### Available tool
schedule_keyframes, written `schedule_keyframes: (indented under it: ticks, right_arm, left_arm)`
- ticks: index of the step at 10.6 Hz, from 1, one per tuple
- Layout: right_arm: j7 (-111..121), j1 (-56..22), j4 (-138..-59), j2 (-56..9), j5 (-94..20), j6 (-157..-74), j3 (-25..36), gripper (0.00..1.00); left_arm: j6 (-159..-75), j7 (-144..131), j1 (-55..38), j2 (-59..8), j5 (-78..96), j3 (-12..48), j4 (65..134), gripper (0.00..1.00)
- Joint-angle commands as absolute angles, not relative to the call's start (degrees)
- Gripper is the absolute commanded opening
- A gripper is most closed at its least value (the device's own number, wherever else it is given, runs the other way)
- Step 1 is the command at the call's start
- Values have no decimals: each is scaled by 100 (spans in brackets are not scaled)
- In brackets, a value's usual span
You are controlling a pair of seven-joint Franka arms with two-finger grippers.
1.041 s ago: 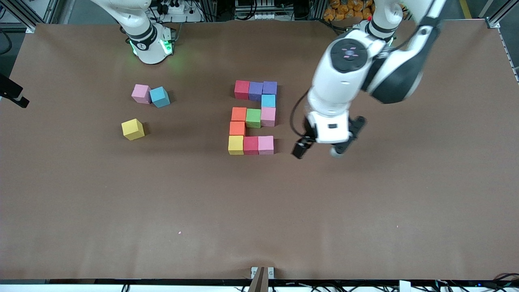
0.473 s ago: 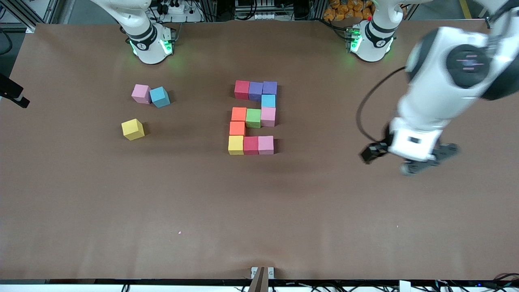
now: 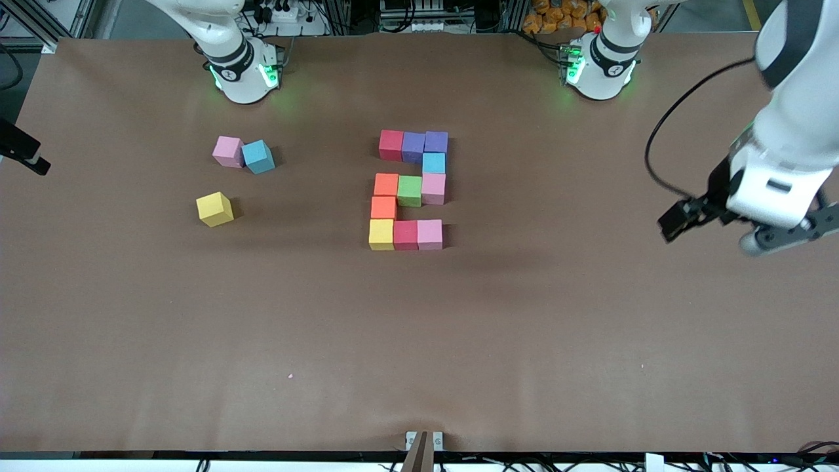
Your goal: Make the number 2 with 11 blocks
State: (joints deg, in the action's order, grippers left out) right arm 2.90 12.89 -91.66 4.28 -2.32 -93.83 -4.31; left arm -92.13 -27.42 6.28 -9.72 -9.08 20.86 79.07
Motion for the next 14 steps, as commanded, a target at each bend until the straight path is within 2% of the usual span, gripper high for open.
schedule_keyframes:
  ticks: [1, 3, 6, 9, 14]
  right_arm:
    - [290, 1336, -9088, 422, -334, -9360, -448, 100]
    - [290, 1336, -9088, 413, -334, -9352, -448, 100]
    - [290, 1327, -9088, 413, -334, -9343, -448, 100]
    - [290, 1336, -9088, 422, -334, -9290, -448, 100]
    - [316, 1179, -9097, 413, -264, -9185, -475, 100]
  left_arm:
    - [-8877, -2207, 799, -642, -555, 2118, 8016, 100]
    - [-8886, -1960, 800, -466, -159, 1978, 8112, 100]
    - [-9218, -1532, 756, 218, 8, 1725, 9129, 100]
    - [-9080, -1239, 327, 237, 263, 978, 9106, 100]
    - [-8622, -756, 185, 26, 158, 932, 8763, 100]
